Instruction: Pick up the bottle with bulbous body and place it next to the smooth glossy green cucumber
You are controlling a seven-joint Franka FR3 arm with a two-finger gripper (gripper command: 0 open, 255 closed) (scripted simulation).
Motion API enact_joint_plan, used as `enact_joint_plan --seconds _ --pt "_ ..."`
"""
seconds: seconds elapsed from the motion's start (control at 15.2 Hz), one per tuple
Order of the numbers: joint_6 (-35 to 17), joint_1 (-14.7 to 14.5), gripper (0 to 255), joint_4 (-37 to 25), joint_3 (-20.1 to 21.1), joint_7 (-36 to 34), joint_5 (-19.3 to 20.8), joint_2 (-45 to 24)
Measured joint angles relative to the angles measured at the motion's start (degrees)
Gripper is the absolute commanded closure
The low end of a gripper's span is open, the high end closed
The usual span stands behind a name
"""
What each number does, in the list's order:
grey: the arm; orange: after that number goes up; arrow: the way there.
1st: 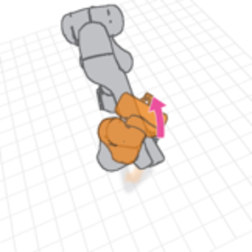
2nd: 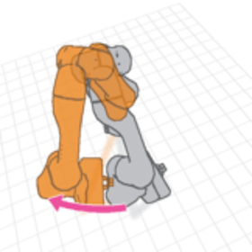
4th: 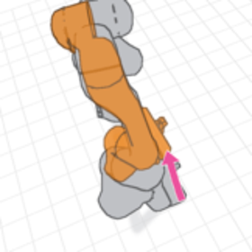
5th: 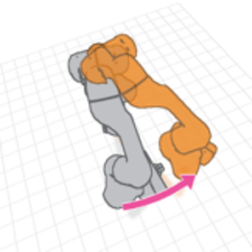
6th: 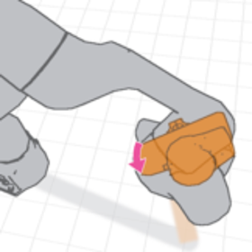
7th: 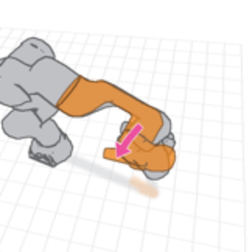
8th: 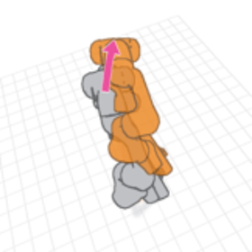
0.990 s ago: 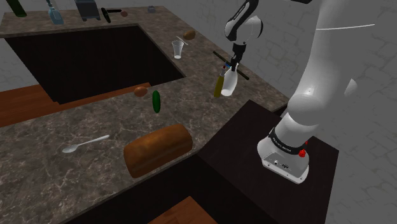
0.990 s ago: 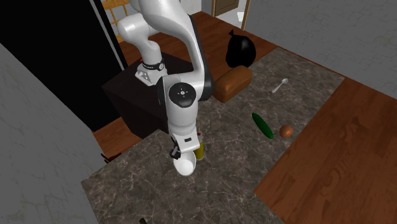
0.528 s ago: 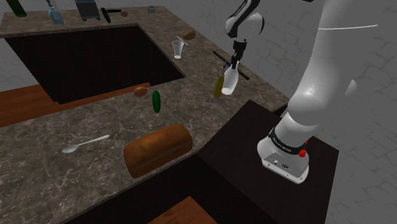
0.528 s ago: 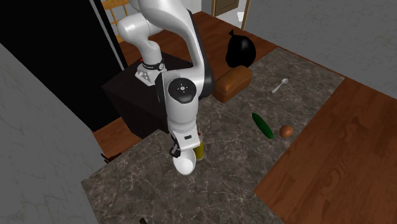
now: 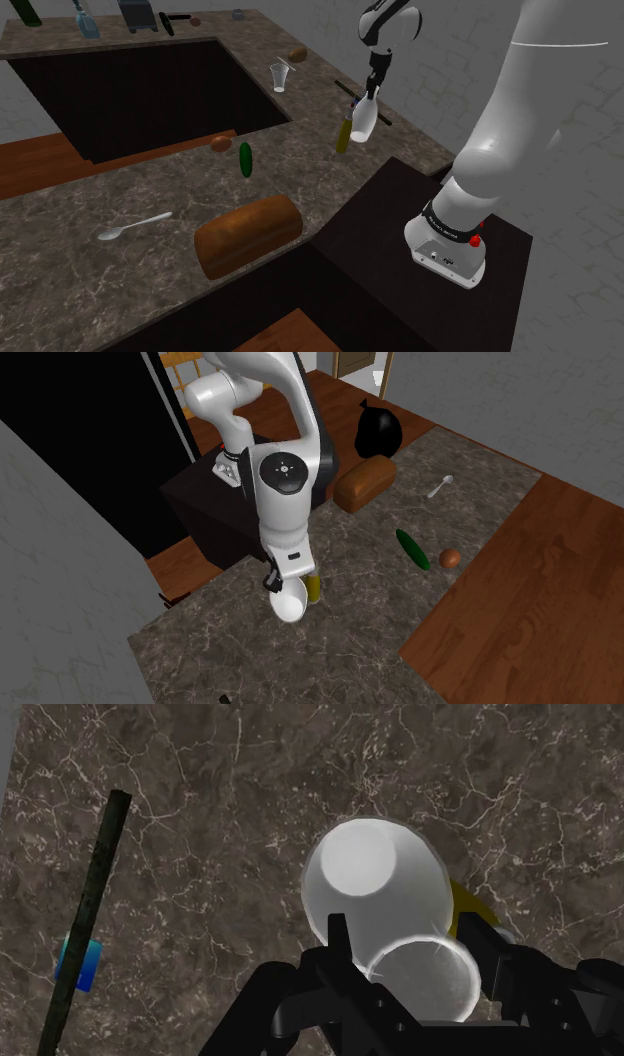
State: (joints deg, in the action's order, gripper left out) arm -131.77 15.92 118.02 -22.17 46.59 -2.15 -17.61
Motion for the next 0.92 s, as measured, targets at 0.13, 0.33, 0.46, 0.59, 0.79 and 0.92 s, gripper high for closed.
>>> enact_joint_plan --seconds 0.13,0.33,0.46,0.59,0.79,0.92 --pt "1.27 -0.05 255 -0.38 -0.24 -0.04 0.43 0.94" --pt "3.19 -0.3 255 -0.92 -0.51 -0.37 1.1 2.42" --pt "4.6 -0.4 255 -1.52 -0.67 -0.5 1.49 3.29" --pt "5.84 -0.64 255 -1.87 -0.75 -0.87 1.92 4.24" --pt "8.08 -0.79 255 -3.11 -0.88 -1.08 2.37 5.3" --pt "9.68 -0.85 255 -3.79 -1.04 -1.15 2.8 6.3"
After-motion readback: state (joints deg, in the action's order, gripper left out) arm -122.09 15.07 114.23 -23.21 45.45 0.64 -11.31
